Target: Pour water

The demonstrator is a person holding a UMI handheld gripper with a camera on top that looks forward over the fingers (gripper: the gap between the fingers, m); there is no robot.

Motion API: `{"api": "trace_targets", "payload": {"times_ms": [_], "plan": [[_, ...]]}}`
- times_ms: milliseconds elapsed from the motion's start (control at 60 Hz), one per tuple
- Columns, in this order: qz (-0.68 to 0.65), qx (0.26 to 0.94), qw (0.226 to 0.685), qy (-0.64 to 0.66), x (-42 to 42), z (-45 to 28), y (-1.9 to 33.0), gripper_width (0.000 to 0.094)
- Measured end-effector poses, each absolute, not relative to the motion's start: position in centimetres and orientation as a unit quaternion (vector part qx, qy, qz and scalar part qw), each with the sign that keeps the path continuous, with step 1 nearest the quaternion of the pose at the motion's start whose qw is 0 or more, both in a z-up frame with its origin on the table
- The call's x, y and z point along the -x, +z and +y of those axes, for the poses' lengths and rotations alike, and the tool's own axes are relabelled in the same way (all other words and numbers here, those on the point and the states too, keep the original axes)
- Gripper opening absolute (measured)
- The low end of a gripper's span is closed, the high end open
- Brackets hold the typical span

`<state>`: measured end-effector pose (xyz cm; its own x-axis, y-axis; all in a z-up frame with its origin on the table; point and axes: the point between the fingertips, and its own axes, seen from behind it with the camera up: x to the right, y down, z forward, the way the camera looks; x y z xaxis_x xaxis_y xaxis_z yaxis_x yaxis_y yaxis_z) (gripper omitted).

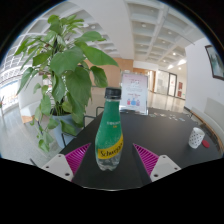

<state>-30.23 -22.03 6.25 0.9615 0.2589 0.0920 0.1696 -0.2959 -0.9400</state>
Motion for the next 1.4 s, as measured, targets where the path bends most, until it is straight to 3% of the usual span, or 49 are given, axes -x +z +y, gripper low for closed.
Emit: {"api": "trace_targets", "payload": {"times_ms": [150, 233, 267, 483, 583, 717, 933, 1033, 1200, 1400], "plan": [[-0.123, 0.801, 0.584, 0.053, 32.5, -19.2, 5.0, 0.078], [-0.117, 0.792, 0.598, 0.041, 32.4, -18.2, 5.1, 0.0671], [-0.115, 0.789, 0.602, 0.04, 32.3, -18.0, 5.4, 0.0549], [-0.121, 0.779, 0.612, 0.064, 33.4, -18.0, 5.4, 0.04], [-0.126, 0.776, 0.612, 0.087, 33.9, -18.4, 6.3, 0.04], [-0.109, 0.753, 0.631, 0.151, 34.0, -19.0, 11.2, 0.0398], [-0.031, 0.674, 0.657, 0.336, 30.4, -18.5, 24.5, 0.0401], [0.029, 0.635, 0.632, 0.444, 27.4, -17.7, 30.3, 0.0401], [0.136, 0.543, 0.545, 0.624, 19.8, -16.0, 34.5, 0.0401], [0.305, 0.406, 0.411, 0.758, 8.5, -10.6, 31.4, 0.0399]]}}
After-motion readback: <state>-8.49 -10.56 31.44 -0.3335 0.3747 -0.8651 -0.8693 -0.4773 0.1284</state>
